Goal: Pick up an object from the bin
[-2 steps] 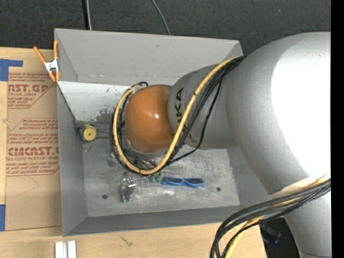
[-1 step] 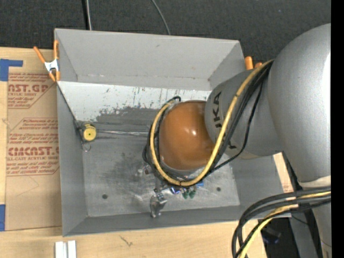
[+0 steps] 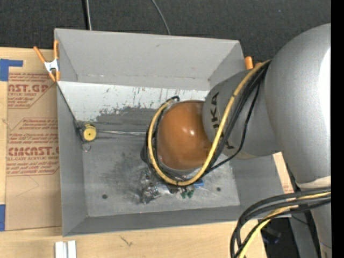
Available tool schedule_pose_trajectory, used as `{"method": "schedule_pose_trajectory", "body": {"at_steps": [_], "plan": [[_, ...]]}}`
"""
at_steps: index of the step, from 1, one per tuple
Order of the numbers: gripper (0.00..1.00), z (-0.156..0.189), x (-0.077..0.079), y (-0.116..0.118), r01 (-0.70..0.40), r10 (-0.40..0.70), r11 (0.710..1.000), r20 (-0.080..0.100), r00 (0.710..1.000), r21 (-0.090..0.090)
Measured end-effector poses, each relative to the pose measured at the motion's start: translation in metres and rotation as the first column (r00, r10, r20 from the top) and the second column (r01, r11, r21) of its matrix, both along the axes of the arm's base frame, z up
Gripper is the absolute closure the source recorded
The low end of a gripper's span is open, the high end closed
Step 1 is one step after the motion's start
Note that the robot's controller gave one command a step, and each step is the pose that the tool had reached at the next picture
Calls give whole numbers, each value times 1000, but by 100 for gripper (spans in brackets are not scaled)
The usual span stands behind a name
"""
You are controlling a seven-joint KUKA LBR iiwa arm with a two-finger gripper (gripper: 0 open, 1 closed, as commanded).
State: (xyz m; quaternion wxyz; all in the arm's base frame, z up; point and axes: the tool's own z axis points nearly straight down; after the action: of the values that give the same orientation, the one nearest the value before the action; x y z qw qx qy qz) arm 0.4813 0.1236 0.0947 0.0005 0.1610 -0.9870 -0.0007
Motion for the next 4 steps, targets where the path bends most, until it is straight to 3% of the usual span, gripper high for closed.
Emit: {"method": "schedule_pose_trajectory", "body": {"at_steps": [1,2,3,4], "plan": [[100,86,3,-46,-212,212,977,6,977,-1],[100,146,9,-57,-218,218,976,10,976,-2],[0,142,8,-56,-219,219,976,3,976,0],[0,-14,16,-103,-375,375,927,-5,927,2]]}}
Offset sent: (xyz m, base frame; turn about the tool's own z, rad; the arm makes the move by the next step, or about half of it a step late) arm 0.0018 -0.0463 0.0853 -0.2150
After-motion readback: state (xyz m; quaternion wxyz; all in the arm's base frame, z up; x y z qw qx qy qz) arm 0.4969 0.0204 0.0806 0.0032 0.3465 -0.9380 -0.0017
